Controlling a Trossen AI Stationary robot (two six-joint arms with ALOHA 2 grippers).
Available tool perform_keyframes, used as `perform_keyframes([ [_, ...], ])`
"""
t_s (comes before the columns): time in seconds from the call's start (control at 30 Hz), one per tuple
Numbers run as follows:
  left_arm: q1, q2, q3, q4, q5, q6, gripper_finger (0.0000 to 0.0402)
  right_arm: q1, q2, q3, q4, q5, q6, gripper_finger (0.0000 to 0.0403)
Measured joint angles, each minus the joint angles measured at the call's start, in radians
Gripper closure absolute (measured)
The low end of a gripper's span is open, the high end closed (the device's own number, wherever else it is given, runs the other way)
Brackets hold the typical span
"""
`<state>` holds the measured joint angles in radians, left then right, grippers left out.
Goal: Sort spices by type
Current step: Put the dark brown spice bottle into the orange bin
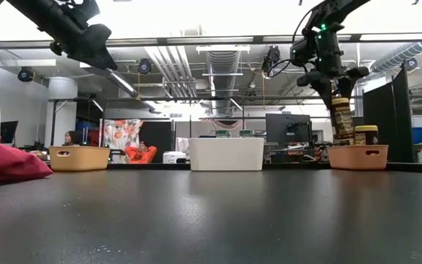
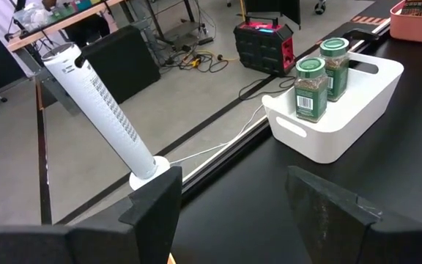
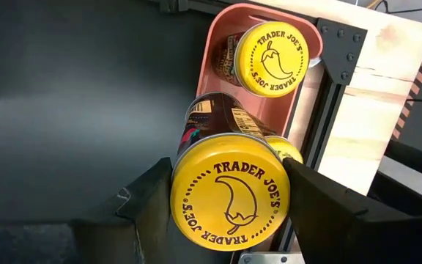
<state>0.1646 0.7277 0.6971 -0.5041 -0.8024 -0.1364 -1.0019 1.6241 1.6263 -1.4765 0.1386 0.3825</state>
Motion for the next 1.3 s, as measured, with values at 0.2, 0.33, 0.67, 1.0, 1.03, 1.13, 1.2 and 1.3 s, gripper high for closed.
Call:
perform_keyframes([
  [0.2,0.000,0.000,0.000,0.000,0.000,0.000,0.0175,0.000,0.000,-0.018,0.025,0.022,-0.006,0.0187],
  [0.33,0.000,0.000,0.000,0.000,0.000,0.000,0.0175,0.000,0.000,-0.019,0.027,0.024,-0.008,0.0187],
  [0.67,0.000,0.000,0.000,0.000,0.000,-0.003,0.0175,0.000,-0.001,-0.021,0.029,0.066,-0.015,0.0187],
  [1.0,0.000,0.000,0.000,0.000,0.000,-0.003,0.0175,0.000,-0.001,-0.071,0.082,0.073,-0.027,0.0187],
  [1.03,0.000,0.000,0.000,0.000,0.000,-0.003,0.0175,0.000,-0.001,-0.081,0.091,0.073,-0.029,0.0187],
  [1.13,0.000,0.000,0.000,0.000,0.000,-0.003,0.0175,0.000,-0.002,-0.111,0.113,0.073,-0.032,0.0187],
  [1.2,0.000,0.000,0.000,0.000,0.000,-0.003,0.0175,0.000,-0.002,-0.127,0.126,0.072,-0.035,0.0187],
  [1.3,0.000,0.000,0.000,0.000,0.000,-0.003,0.0175,0.000,-0.002,-0.148,0.150,0.072,-0.036,0.0187],
])
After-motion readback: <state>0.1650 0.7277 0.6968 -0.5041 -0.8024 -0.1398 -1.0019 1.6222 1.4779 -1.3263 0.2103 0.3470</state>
